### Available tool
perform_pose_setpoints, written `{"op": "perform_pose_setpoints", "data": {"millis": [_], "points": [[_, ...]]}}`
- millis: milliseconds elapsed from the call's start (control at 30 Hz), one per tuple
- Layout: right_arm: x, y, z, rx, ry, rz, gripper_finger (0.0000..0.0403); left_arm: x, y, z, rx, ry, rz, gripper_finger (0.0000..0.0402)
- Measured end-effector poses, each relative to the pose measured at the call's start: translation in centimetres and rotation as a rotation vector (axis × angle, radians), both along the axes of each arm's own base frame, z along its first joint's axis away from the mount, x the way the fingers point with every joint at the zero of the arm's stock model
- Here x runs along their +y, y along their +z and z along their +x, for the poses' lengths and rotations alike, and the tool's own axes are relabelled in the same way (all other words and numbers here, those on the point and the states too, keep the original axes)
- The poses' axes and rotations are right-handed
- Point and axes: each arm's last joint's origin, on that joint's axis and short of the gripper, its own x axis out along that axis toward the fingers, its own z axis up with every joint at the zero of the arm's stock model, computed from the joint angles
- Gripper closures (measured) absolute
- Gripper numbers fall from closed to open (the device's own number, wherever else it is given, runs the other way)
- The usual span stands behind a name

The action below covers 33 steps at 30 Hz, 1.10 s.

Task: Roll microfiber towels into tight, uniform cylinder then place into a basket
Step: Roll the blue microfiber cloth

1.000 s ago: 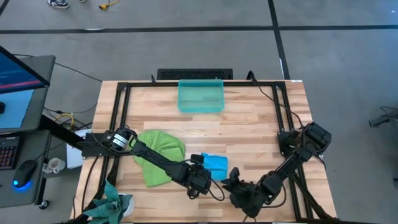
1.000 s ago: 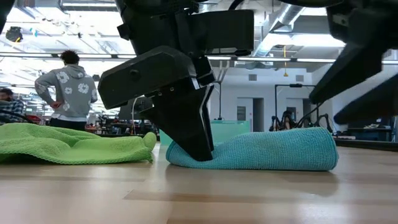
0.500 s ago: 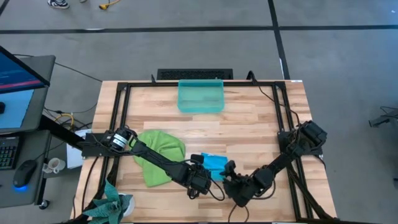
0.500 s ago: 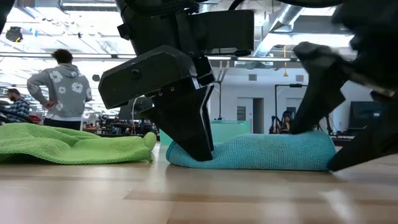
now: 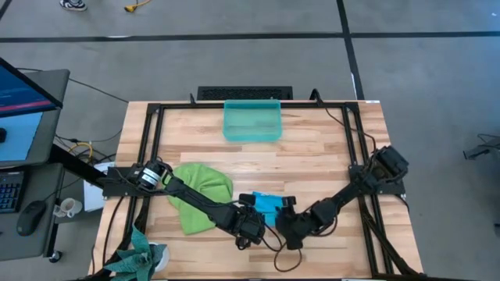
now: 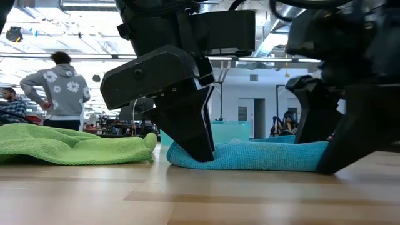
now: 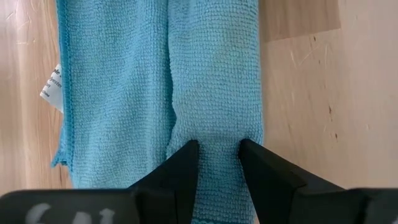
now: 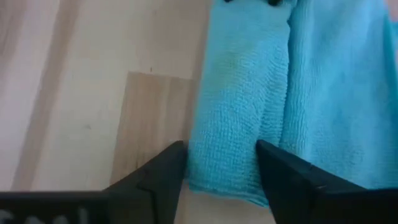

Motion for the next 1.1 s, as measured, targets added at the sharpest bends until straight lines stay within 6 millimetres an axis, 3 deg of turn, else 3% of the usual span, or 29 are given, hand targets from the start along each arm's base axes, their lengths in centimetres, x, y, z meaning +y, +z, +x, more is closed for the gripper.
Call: {"op": "perform_pose_setpoints", "data": {"millis": [333, 433, 900, 1100], "points": [[-1.5, -0.5, 0.4, 0.023, -0.125, 0.11, 0.0342, -0.8, 1.4, -0.8, -0.051, -0.01, 0.074, 0.0283], [-1.5, -0.5, 0.4, 0.024, -0.126, 0.112, 0.0372, -1.2, 2.1, -1.2, -0.065, -0.023, 0.088, 0.0283], [-1.5, -0.4, 0.4, 0.025, -0.196, 0.175, 0.036, -3.7, 4.9, -3.3, -0.154, -0.15, 0.305, 0.0283], [-1.5, -0.4, 0.5, 0.027, -0.194, 0.182, 0.0364, -4.7, 4.9, -4.0, -0.17, -0.158, 0.305, 0.0283]]}}
